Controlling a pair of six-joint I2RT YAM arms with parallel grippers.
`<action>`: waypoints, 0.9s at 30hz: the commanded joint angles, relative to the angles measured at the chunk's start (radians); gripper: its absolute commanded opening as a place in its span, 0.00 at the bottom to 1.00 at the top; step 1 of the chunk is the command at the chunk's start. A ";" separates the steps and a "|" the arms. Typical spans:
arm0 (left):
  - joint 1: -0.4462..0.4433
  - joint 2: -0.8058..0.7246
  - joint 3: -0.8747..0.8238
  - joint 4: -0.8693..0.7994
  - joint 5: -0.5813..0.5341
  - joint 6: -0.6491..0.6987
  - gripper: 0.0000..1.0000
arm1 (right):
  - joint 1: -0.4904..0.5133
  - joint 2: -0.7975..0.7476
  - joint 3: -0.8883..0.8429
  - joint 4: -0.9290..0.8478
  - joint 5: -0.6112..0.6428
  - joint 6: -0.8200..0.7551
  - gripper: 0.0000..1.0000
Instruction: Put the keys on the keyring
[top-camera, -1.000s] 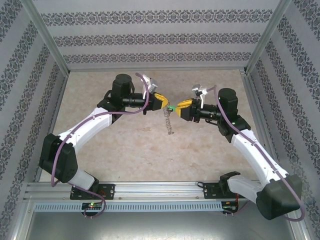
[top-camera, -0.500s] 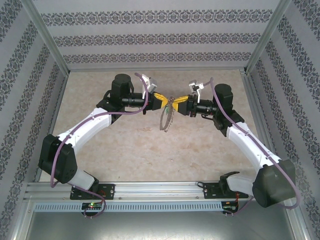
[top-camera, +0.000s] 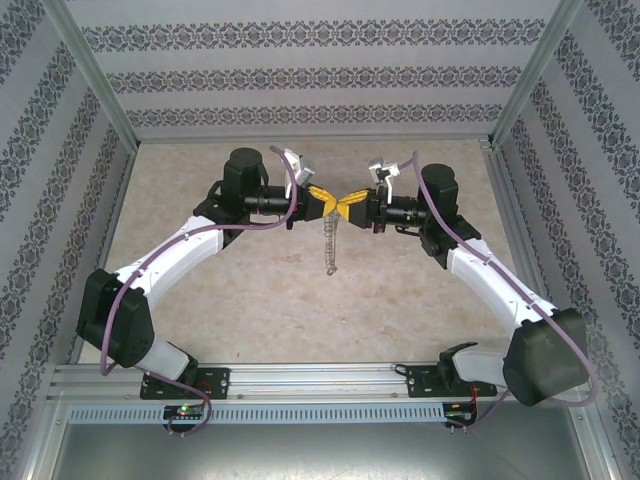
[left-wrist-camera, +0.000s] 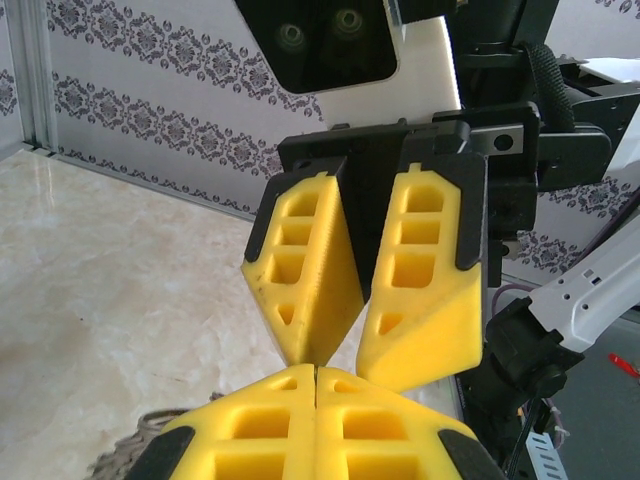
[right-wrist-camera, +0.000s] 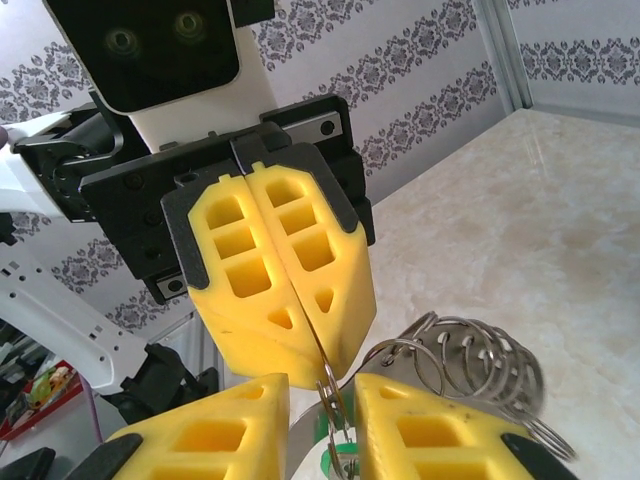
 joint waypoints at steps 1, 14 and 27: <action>-0.011 -0.037 -0.001 0.063 0.013 -0.009 0.00 | 0.013 0.005 0.026 0.041 -0.024 -0.001 0.24; -0.013 -0.043 0.039 -0.022 -0.018 0.026 0.00 | 0.013 0.024 0.093 -0.058 -0.015 -0.031 0.00; 0.070 -0.047 0.300 -0.619 -0.059 0.348 0.42 | 0.043 0.185 0.563 -0.967 0.220 -0.609 0.00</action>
